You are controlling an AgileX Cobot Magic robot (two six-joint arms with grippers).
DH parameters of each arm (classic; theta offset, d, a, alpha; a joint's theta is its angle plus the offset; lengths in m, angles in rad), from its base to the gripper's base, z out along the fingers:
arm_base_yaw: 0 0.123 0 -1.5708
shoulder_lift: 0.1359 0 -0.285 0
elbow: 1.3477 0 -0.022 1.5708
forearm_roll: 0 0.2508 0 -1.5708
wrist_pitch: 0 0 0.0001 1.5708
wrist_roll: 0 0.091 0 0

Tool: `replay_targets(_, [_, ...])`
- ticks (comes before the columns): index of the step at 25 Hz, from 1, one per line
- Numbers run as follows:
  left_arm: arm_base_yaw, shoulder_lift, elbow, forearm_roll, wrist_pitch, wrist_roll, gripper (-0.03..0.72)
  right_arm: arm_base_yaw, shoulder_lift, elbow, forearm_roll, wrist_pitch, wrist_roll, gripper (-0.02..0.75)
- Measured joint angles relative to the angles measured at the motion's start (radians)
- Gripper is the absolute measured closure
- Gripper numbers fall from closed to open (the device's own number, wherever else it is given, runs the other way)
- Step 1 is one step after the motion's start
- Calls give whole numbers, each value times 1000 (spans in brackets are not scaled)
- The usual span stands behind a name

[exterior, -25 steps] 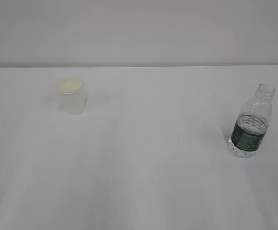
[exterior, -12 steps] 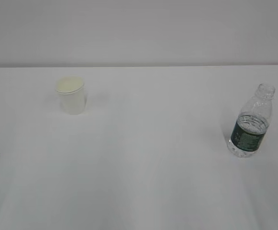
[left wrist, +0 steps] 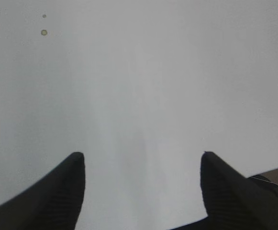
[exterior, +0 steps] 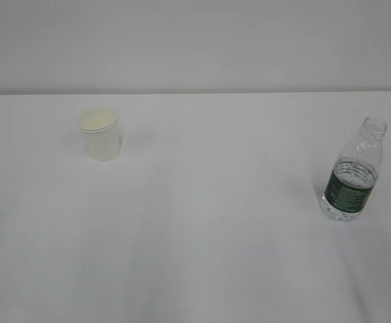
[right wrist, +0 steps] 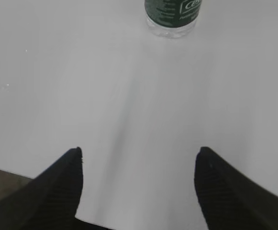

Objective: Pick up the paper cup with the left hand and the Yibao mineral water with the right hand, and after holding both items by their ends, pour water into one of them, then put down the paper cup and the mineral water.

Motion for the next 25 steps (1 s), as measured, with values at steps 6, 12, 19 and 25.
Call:
replay_targets(6, [0,85,-16,-2,0,0,145,0,34,-2,2,-25,-17,186])
replay_targets(12, [0,156,-29,-6,-18,0,150,0,103,-2,14,-100,-27,186])
replay_targets(19, [0,217,-29,-129,-146,0,158,2,201,-5,72,-239,-56,186])
replay_targets(25, [-45,249,-29,-178,-272,0,159,63,233,5,173,-412,-58,217])
